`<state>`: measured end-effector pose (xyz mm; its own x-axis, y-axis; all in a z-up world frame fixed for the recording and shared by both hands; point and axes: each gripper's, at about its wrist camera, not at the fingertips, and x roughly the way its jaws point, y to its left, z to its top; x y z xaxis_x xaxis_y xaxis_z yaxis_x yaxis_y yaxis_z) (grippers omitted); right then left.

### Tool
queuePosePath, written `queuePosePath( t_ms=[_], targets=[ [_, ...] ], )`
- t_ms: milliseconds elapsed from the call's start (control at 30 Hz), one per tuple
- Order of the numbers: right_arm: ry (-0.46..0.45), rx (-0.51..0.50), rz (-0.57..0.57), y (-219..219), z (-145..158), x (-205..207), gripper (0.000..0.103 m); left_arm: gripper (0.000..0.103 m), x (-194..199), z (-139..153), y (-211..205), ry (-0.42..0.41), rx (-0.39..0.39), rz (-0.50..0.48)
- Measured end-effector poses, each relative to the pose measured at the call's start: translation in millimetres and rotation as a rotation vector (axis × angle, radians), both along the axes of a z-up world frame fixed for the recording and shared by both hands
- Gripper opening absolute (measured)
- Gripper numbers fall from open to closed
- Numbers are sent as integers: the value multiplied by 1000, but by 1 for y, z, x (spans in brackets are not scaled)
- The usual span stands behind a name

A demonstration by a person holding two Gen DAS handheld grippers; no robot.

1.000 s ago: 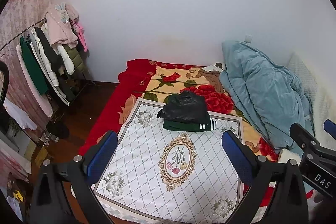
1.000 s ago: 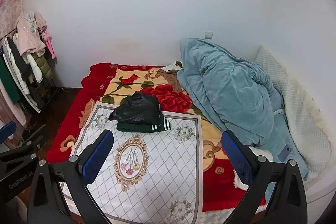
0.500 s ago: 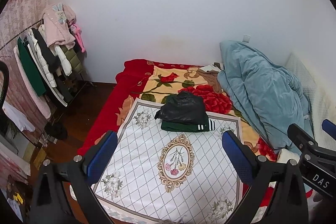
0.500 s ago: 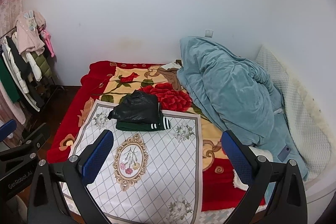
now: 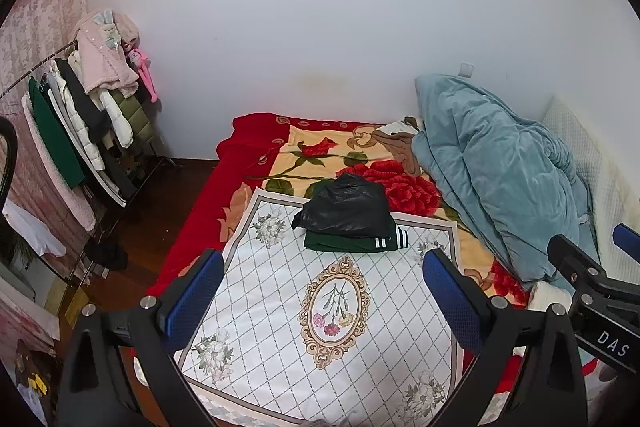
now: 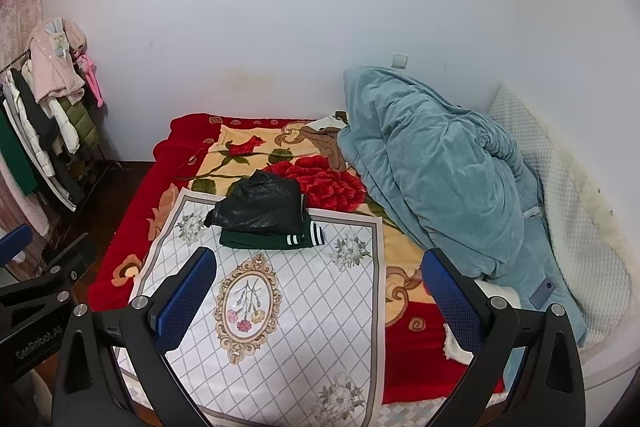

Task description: Fold large clothes

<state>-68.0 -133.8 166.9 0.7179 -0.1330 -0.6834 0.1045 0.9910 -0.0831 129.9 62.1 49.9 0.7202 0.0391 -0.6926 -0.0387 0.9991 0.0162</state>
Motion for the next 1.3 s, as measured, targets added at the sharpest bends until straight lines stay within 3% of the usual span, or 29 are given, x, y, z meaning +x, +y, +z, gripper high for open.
queuePosePath(
  t_ms=[1300],
  targets=[
    [4, -7, 25, -4, -4, 24, 103, 101, -9, -4, 1, -12, -15, 9]
  ],
)
